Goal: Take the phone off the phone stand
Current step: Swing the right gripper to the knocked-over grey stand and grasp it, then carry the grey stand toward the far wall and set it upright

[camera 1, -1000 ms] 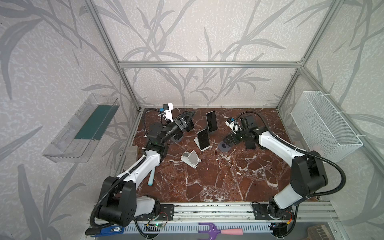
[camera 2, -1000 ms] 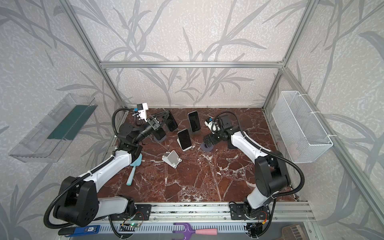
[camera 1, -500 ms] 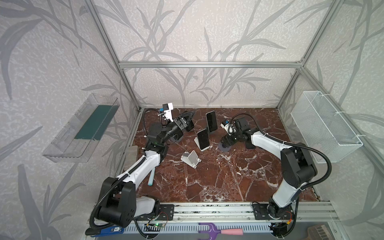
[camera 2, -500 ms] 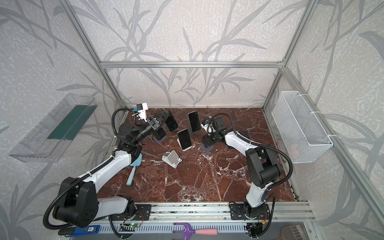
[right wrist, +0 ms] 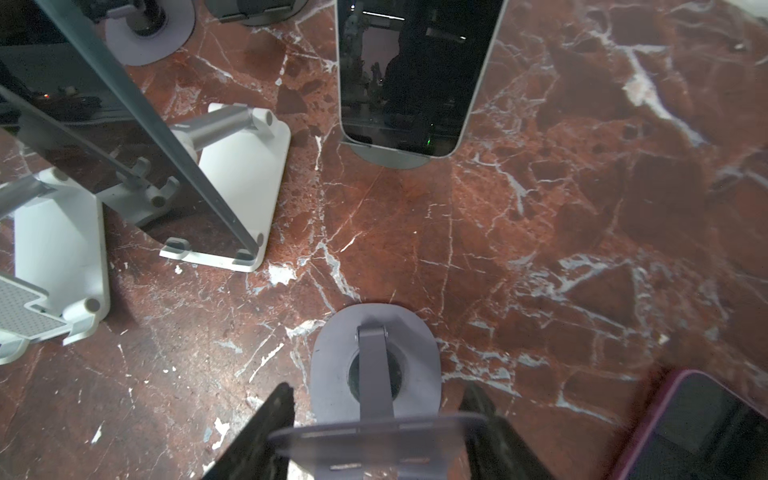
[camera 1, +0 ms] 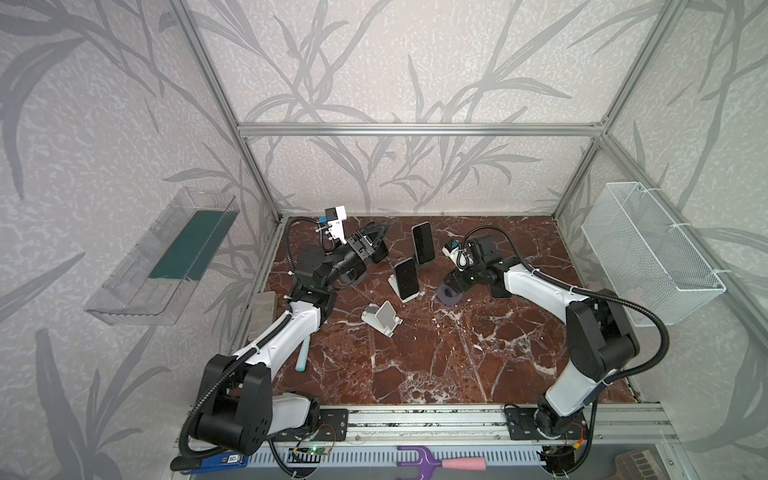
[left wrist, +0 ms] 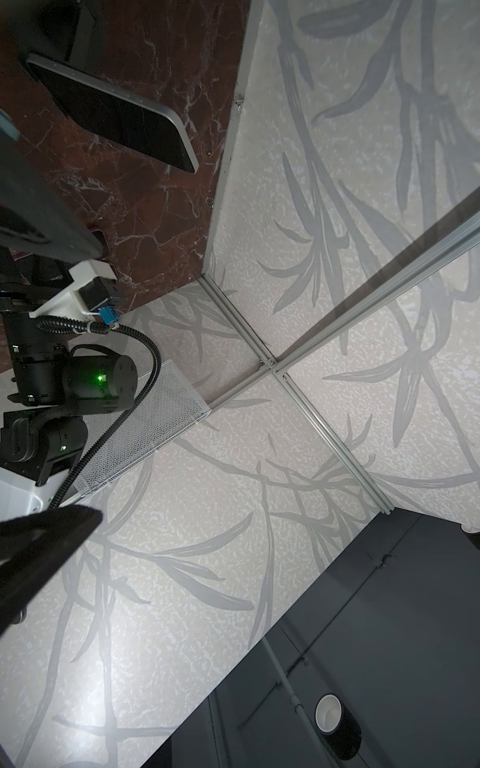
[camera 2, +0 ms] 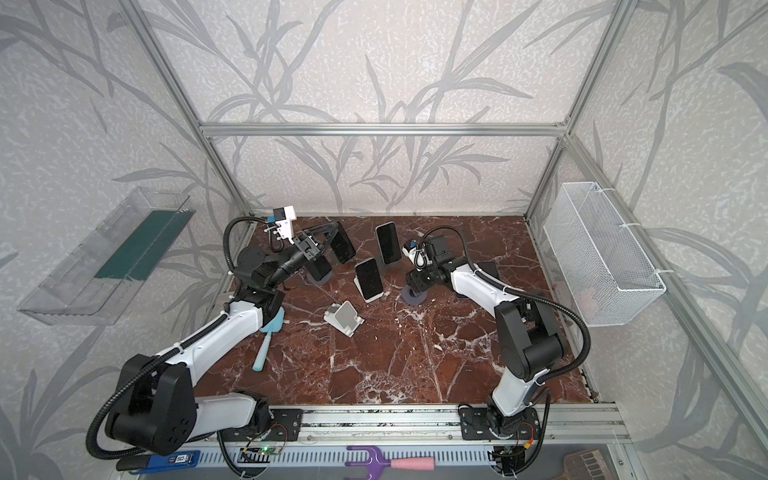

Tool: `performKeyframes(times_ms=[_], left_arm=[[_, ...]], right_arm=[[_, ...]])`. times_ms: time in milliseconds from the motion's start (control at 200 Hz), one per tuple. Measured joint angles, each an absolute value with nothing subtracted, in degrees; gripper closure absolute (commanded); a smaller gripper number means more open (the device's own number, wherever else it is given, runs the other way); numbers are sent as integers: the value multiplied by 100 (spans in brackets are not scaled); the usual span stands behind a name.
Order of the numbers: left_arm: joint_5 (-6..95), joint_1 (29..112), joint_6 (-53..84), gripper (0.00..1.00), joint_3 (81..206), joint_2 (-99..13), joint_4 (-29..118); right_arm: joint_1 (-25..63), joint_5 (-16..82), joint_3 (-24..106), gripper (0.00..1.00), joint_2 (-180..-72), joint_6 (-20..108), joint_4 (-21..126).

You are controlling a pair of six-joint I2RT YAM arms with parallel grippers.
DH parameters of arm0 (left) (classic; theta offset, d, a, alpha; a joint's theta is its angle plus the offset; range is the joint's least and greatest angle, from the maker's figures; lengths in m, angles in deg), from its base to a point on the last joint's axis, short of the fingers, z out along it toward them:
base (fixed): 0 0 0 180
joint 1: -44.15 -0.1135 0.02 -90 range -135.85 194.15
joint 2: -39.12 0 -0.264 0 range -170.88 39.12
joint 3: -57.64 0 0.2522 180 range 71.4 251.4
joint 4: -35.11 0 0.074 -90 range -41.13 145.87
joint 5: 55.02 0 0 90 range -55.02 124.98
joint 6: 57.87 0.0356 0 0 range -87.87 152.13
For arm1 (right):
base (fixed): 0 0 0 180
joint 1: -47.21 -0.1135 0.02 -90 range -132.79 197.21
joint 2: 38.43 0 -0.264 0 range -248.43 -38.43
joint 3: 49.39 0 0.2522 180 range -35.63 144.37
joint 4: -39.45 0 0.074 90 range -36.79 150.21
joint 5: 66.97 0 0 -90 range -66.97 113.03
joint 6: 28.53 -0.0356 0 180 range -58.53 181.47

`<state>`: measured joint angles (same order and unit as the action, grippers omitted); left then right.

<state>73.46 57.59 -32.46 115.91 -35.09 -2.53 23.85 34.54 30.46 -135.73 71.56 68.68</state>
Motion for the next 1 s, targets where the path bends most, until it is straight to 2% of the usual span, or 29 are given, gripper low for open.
performKeyframes(times_ms=[210, 520, 675, 1000], left_arm=[[7346, 5759, -3244, 8, 11594, -3509, -253], [7346, 5759, -3240, 8, 11594, -3509, -251], [7346, 5759, -3238, 8, 11594, -3509, -246], [7346, 5759, -3238, 8, 11594, -3509, -235]], right_arm=[[2630, 2888, 3605, 55, -13719, 6900, 6905], [2917, 1810, 6556, 53, -15990, 6207, 7394], [2945, 1579, 7581, 53, -16862, 5680, 7893], [3004, 1400, 8269, 37, -17273, 5086, 8360]])
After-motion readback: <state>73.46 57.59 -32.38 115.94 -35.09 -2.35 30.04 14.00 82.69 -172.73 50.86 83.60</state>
